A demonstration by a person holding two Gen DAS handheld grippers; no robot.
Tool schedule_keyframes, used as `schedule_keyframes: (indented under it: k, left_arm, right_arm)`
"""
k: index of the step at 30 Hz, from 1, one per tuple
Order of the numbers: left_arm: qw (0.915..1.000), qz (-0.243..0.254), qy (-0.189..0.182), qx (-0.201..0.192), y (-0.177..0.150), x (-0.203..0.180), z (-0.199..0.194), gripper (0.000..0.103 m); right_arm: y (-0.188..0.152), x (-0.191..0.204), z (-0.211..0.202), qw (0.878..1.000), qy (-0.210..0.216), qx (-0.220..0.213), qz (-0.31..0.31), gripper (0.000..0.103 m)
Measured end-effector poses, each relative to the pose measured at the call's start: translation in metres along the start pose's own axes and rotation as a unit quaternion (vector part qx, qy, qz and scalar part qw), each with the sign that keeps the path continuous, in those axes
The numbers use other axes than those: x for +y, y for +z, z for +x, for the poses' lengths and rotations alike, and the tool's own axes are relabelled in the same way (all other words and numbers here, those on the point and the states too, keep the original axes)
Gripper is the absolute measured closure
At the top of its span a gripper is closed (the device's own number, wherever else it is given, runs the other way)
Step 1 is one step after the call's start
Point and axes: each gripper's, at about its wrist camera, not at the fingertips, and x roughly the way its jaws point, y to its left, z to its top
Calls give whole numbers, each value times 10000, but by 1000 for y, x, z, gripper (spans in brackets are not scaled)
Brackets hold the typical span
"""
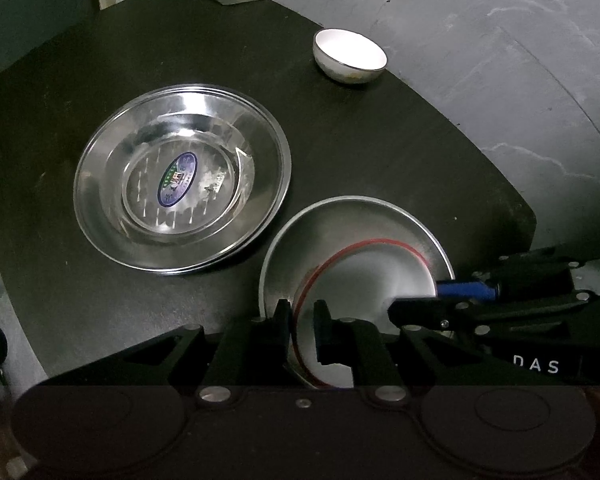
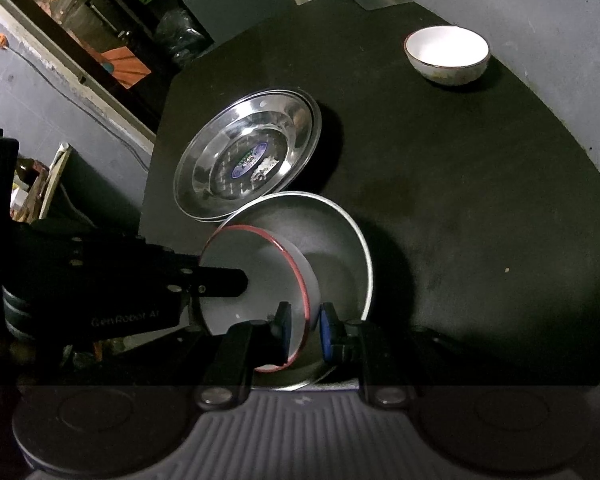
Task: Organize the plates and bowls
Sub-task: 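Carry the white bowl with both grippers over the steel bowl, then lower the white bowl into the steel bowl and open both grippers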
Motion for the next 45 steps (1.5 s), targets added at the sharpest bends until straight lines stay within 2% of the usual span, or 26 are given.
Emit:
schedule_keyframes:
  k: [9, 22, 28, 34, 36, 41, 43, 45]
  left_arm:
    - [10000, -33, -1, -27, 0, 1, -2, 86]
    - [9998, -119, 3, -143, 0, 3, -10, 86]
    - [9996, -159, -11, -214, 1, 3, -15, 79]
    - [9993, -148, -31, -338, 3, 0, -25, 65]
    - [9991, -101, 71, -399, 5, -3, -28, 53]
    - [9980, -93, 19, -629, 7, -5, -38, 44]
    - [9973, -148, 16, -713, 6, -5, -41, 38]
    - [9966, -186, 65, -794, 5, -5, -44, 30]
  right_arm:
    - [1, -1, -1, 10000, -21, -62, -16, 84]
    - [3, -4, -4, 9999, -71, -145, 16, 79]
    - [3, -4, -8, 9997, -89, -212, 18, 78]
    - [3, -7, -16, 9991, -27, -422, 58, 74]
    - [2, -9, -20, 9986, 10, -520, 77, 72]
    - [4, -14, -27, 9974, 91, -694, 141, 70]
    - [5, -15, -29, 9970, 117, -760, 118, 57]
    - [7, -16, -32, 9963, 170, -829, 125, 51]
